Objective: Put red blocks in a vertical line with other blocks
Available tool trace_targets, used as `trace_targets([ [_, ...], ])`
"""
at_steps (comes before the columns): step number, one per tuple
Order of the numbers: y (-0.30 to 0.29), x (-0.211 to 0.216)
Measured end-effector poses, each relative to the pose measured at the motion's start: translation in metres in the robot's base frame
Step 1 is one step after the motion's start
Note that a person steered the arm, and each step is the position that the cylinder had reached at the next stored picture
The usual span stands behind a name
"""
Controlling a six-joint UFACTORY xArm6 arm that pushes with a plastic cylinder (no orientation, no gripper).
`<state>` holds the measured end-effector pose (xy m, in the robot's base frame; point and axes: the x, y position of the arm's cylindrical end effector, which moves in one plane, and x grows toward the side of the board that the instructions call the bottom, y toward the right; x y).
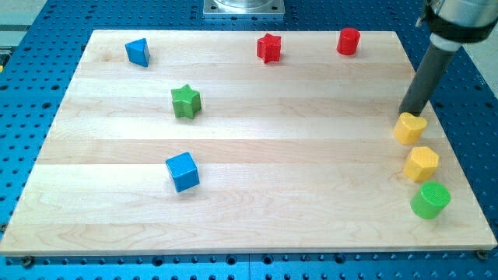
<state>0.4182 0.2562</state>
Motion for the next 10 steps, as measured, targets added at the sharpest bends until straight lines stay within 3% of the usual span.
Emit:
trace_targets([
  [2,-0.019,0.017],
  [4,-0.028,-0.017],
  [5,-0.069,-0.035],
  [6,-0.175,-0.038],
  [7,-0.206,-0.117],
  [8,-0.187,-0.182],
  [10,-0.127,-0.211],
])
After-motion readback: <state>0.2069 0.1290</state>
